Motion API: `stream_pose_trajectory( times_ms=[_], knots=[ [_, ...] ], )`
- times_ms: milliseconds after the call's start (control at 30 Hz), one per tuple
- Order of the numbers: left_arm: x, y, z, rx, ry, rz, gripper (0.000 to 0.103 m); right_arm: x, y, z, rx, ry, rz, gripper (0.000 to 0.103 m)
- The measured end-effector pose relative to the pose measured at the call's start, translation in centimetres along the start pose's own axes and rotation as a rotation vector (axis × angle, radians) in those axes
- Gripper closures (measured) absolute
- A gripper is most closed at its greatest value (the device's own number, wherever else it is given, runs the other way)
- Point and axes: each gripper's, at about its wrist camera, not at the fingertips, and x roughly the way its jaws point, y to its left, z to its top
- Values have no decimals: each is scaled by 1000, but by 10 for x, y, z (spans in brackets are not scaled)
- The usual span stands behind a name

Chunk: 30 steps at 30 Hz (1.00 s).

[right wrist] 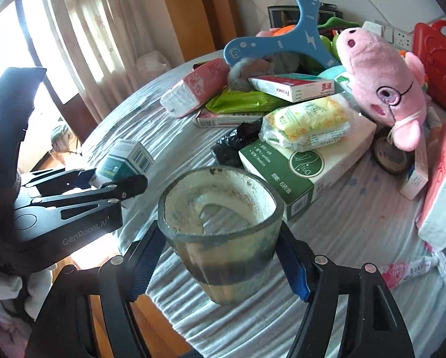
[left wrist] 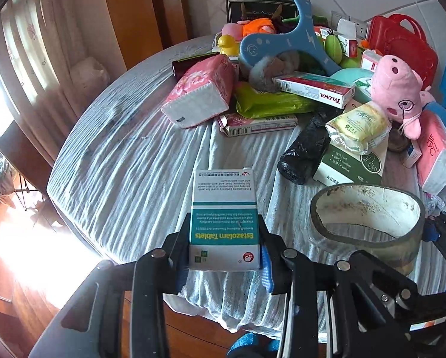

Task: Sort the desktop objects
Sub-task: 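Grasp the Estazolam tablets box with the left tool while the right tool grasps the tape roll, then carry the Estazolam box and tape roll with both tools over the crate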

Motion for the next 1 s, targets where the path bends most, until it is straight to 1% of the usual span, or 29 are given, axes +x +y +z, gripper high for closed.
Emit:
stream_pose_trajectory(
  times_ms=[133,233,367,500,633,800,900,1000],
  knots=[
    [-18,-3,17,9,-47,-26,66,-26,-2,13,20,-54,-26,33],
    [-31,-9,30,29,-81,-49,66,-40,-3,26,32,-83,-54,35],
    [-50,-19,46,57,-131,-85,66,-62,-4,43,52,-145,-89,35],
    [-75,-31,65,83,-192,-127,66,-94,-5,60,61,-211,-146,36],
    [-101,-47,82,114,-257,-184,66,-134,-6,78,67,-292,-233,36],
    [-143,-84,102,173,-363,-271,66,-193,-12,91,84,-403,-349,36],
    [-170,-118,113,221,-421,-330,66,-233,-21,93,97,-459,-427,36],
    [-197,-160,121,270,-474,-391,66,-275,-36,91,119,-517,-514,36]
  ],
)
